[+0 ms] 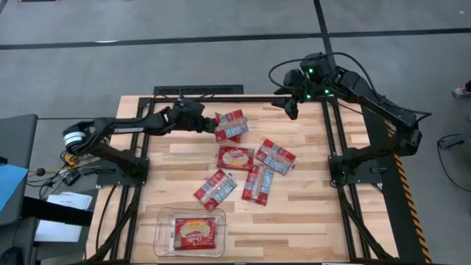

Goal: Sort popcorn bags into baskets
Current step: Put the red popcorn bag into the transparent bin

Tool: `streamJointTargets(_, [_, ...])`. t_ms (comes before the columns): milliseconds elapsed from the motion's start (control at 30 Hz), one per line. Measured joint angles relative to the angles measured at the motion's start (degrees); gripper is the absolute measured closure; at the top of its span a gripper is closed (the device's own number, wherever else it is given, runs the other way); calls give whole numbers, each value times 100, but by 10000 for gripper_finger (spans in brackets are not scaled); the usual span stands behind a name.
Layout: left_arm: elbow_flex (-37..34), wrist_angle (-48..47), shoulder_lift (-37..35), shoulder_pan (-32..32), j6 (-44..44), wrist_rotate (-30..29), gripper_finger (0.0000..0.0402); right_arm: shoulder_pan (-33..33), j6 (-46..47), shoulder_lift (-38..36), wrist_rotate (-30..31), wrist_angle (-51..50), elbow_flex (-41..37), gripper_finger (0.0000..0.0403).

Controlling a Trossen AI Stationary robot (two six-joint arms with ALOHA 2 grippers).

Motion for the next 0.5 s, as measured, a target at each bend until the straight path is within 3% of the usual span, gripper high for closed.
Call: streamJointTargets(500, [0,-295,-1360,-89,107,371,401,409,553,370,-44,714,3,143])
